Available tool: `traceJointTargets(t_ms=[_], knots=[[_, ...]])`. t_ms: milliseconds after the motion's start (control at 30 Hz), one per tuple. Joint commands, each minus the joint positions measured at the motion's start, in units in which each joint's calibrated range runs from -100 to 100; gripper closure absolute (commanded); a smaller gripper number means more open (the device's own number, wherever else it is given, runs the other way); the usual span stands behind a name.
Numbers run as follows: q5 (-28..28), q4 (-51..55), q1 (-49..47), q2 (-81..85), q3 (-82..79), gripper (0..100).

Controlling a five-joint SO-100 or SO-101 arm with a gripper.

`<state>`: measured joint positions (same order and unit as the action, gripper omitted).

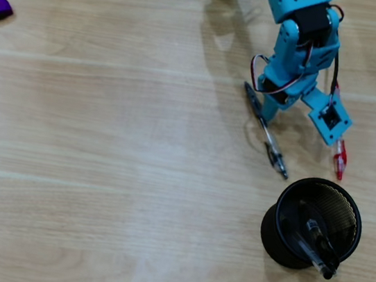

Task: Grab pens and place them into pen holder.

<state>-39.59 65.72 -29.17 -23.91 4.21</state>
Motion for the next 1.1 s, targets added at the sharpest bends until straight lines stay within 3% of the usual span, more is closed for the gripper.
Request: traceJointTargets(t_ms=[0,1067], knots=[[-0.1,-4.0,0.7,-0.9,-0.2,84],[-0.1,-6.0,10.7,1.5,6.1,85]])
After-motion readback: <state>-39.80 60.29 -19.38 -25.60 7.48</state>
